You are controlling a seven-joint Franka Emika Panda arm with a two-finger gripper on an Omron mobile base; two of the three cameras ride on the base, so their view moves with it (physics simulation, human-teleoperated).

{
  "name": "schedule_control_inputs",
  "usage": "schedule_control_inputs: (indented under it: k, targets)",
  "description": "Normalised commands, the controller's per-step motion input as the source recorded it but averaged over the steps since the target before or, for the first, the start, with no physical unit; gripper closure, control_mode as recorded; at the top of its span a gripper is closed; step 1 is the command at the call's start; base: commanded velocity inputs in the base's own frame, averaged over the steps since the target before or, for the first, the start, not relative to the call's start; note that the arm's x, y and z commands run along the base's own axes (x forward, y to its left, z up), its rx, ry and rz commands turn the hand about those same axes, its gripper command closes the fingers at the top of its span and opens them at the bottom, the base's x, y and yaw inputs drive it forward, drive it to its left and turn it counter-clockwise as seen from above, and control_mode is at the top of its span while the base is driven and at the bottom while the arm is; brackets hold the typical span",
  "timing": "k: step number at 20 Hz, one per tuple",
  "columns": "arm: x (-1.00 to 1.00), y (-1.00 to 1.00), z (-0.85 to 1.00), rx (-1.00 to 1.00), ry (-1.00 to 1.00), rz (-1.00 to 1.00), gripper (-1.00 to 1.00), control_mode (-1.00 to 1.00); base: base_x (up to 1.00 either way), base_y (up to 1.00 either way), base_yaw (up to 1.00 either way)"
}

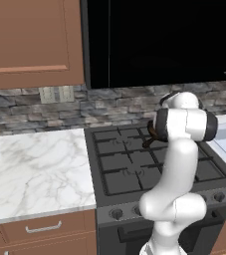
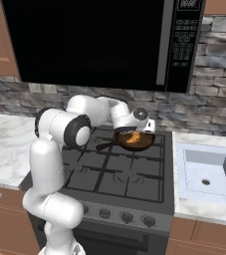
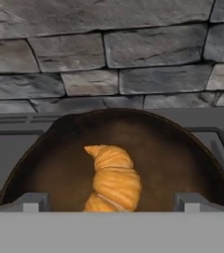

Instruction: Pick the croissant and place it on the pan. Then turn on the stove to warm the croissant.

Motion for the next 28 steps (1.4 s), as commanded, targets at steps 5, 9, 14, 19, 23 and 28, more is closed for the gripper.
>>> schedule_control_inputs:
  k: [5, 9, 14, 19, 23, 28]
  targets:
    - [-0.39, 0.00, 0.06, 0.00, -0.20, 0.00, -1.00, -1.00, 0.00, 0.00, 0.00]
    - [-0.58, 0.00, 0.17, 0.00, -0.17, 0.00, -1.00, -1.00, 0.00, 0.00, 0.00]
    - [-0.66, 0.00, 0.24, 0.00, -0.09, 0.00, -1.00, -1.00, 0.00, 0.00, 0.00]
    - [-0.54, -0.01, 0.57, 0.00, -0.01, 0.00, -1.00, -1.00, 0.00, 0.00, 0.00]
    - [-0.44, -0.02, 1.00, 0.00, 0.02, 0.00, -1.00, -1.00, 0.00, 0.00, 0.00]
    - [-0.41, 0.00, 0.97, 0.00, 0.08, 0.00, -1.00, -1.00, 0.00, 0.00, 0.00]
